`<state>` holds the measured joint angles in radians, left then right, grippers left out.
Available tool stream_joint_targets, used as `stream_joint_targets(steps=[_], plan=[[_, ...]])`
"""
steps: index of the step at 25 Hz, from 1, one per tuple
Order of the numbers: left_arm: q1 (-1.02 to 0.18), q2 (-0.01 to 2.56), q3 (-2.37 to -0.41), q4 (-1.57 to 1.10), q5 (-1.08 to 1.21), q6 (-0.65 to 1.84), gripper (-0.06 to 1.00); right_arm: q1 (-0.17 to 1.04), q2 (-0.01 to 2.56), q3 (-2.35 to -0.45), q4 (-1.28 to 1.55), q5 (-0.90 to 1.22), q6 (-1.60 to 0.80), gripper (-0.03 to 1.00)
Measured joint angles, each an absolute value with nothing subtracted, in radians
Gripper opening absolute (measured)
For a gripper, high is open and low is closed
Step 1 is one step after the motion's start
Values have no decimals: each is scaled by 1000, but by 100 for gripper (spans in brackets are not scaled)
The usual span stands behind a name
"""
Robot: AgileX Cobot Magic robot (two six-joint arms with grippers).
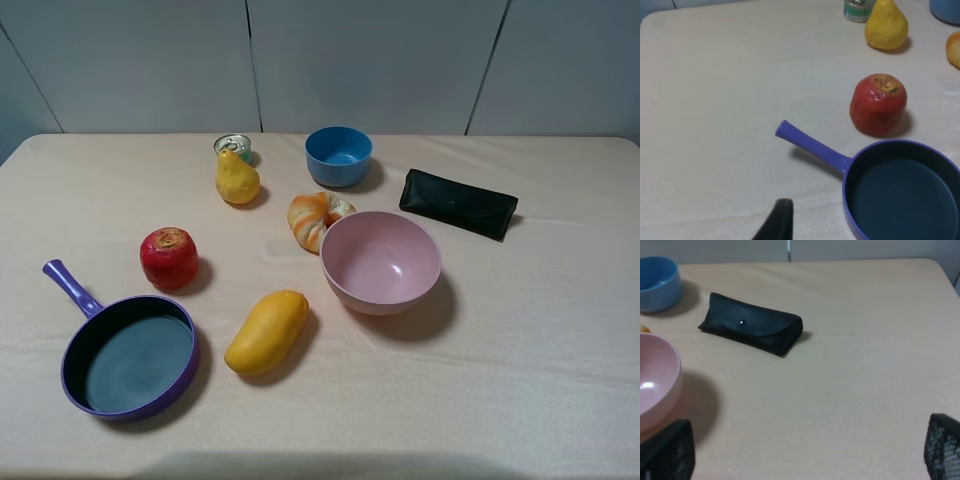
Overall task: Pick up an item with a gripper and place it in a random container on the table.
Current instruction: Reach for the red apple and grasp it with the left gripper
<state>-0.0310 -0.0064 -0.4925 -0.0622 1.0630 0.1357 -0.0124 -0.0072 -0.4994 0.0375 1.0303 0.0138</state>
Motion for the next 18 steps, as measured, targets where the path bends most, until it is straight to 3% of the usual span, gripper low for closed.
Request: stream_joint_targets(steps=[18], plan=[[-31,-6,-493,-62,1063,136,96,-12,-7,-499,37,1030,14,69]])
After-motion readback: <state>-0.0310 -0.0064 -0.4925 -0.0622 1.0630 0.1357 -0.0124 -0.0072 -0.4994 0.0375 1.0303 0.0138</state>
